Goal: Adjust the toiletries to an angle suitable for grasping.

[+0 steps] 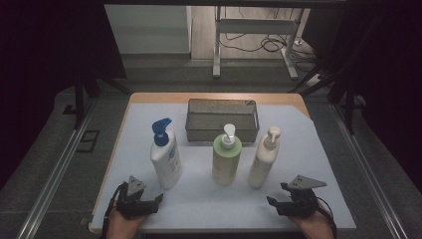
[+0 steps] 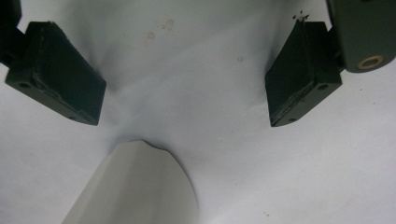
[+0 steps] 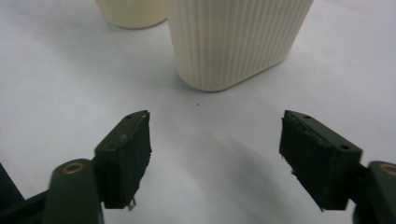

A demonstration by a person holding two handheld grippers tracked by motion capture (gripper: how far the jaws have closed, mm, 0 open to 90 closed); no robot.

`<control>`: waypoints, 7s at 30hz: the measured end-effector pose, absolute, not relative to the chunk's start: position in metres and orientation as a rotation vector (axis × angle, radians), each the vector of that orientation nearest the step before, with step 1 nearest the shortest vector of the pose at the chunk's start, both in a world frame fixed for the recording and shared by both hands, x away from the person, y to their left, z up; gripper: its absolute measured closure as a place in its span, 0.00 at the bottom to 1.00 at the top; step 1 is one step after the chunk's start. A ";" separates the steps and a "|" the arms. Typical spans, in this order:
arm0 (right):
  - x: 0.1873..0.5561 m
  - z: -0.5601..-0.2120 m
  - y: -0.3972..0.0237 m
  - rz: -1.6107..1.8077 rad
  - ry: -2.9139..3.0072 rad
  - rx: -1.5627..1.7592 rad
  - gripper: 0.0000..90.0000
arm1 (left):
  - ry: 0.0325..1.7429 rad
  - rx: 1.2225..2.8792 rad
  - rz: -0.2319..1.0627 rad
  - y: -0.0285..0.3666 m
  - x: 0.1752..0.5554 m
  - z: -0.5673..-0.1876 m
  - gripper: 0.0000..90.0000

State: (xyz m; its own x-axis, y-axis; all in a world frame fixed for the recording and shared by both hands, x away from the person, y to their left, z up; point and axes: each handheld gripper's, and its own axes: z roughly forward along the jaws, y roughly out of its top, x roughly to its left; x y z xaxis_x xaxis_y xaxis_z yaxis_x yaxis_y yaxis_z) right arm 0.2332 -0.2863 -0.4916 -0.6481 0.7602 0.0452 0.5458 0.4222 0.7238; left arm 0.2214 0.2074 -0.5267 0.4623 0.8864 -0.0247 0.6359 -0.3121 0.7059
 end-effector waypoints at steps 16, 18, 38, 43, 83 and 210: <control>0.234 -0.479 -0.264 1.133 2.440 1.071 0.55 | 1.262 2.058 0.493 0.207 0.221 -0.527 0.13; 0.235 -0.478 -0.260 1.134 2.444 1.063 0.59 | 1.262 2.058 0.494 0.207 0.221 -0.527 0.13; 0.250 -0.477 -0.218 1.115 2.408 1.024 1.00 | 1.262 2.058 0.493 0.207 0.221 -0.527 0.13; 0.254 -0.482 -0.212 1.075 2.385 1.032 1.00 | 1.262 2.058 0.494 0.207 0.221 -0.527 0.13; 0.255 -0.484 -0.249 1.036 2.344 1.105 1.00 | 1.262 2.057 0.494 0.207 0.221 -0.527 0.13; 0.311 -0.413 -0.279 1.057 2.239 1.209 0.32 | 1.264 2.056 0.492 0.207 0.221 -0.527 0.13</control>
State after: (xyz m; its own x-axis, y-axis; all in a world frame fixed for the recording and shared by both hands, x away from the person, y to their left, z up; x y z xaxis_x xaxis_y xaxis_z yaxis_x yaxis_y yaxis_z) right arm 0.3109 -0.2791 -0.4130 -0.5553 0.8315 0.0175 0.5420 0.3458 0.7659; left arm 0.2215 0.2074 -0.5269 0.4607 0.8872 -0.0255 0.6363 -0.3102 0.7063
